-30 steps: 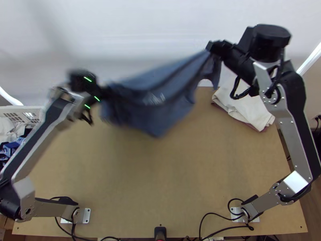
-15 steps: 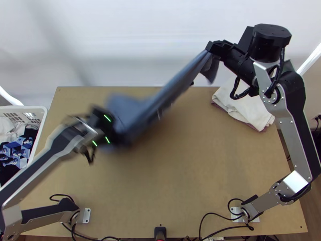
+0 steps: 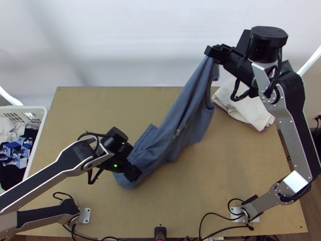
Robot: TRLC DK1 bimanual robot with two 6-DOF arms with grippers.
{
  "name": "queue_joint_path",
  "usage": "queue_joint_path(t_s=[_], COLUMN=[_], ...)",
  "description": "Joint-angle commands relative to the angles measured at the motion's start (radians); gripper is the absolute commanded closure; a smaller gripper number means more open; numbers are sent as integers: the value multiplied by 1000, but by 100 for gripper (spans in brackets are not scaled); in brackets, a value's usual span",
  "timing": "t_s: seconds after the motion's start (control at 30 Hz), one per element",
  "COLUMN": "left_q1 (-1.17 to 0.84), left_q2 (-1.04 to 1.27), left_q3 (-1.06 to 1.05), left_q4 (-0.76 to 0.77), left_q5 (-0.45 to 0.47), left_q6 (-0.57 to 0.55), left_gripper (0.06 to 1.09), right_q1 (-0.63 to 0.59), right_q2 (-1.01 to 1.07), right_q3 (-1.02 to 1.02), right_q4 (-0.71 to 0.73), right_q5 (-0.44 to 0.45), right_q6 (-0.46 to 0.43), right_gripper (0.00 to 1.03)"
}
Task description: Fold the t-shirt
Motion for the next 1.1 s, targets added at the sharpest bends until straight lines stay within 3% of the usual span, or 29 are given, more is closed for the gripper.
queue_joint_path(t_s=[0.0, 0.27, 0.5, 0.67, 0.8, 1.07], left_q1=[8, 207, 335, 370, 379, 378], left_q2=[-47, -40, 131, 250, 276, 398], left_q3=[33, 1, 21, 31, 18, 78], left_q4=[-9, 68, 151, 215, 364, 459], left_q5=[17, 124, 126, 147, 147, 147], left_q6=[44, 75, 26, 12, -37, -46], left_gripper=[10, 11, 11, 27, 60, 59], right_q1=[-8, 0, -2, 2, 9, 11], right_q2=[0, -37, -111, -126, -126, -128], right_q3=[-2, -69, -198, -232, -240, -250], right_q4=[19, -37, -34, -25, -24, -21], right_q5=[16, 16, 16, 16, 16, 16], right_q6=[-13, -7, -4, -2, 7, 8], right_gripper=[100, 100, 100, 100, 100, 100])
